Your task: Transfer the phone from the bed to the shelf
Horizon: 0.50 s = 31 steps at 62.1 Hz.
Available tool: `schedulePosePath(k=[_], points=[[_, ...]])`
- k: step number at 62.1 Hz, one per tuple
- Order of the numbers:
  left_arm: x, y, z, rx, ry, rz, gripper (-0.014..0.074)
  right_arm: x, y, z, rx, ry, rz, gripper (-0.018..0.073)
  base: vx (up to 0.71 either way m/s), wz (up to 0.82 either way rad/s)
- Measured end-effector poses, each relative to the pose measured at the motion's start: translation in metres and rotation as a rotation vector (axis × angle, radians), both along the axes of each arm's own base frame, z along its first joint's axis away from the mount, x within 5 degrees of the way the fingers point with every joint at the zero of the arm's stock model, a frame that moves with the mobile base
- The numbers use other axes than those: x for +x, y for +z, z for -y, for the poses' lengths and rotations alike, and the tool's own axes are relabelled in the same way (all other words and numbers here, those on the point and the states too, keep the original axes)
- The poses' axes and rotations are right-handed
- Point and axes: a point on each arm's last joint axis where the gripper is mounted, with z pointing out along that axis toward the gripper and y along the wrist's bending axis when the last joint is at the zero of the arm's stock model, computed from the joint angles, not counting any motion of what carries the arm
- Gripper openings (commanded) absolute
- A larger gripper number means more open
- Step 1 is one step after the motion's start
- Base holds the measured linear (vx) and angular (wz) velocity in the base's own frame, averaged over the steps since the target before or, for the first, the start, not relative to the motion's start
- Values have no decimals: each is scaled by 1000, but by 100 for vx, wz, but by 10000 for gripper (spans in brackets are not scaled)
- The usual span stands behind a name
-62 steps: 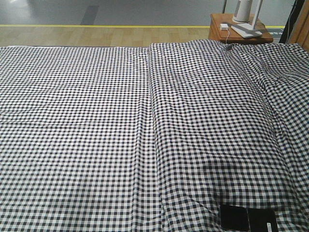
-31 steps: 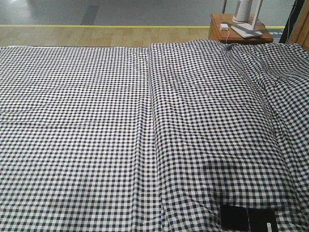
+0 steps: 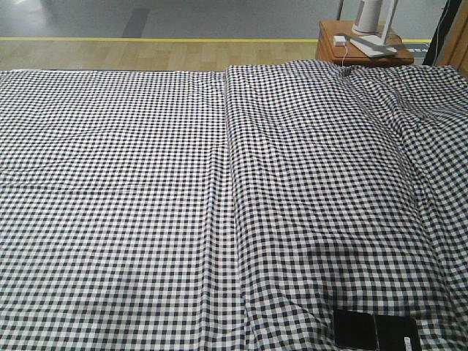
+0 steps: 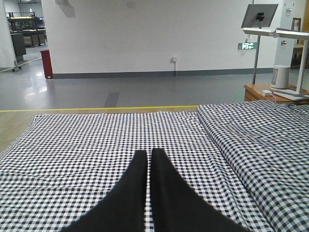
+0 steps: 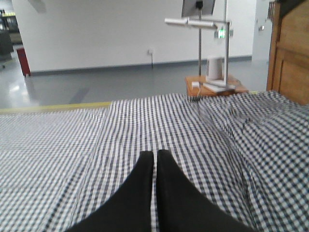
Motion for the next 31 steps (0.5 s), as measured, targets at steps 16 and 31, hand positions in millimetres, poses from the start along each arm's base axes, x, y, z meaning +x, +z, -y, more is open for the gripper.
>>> schedulePosePath(k=[16, 31], points=[[0, 0, 0, 0, 0, 0, 1, -5, 31, 0, -8, -4, 327, -5, 0, 0], [0, 0, 0, 0, 0, 0, 1, -31, 108, 0, -15, -5, 599, -5, 0, 0]])
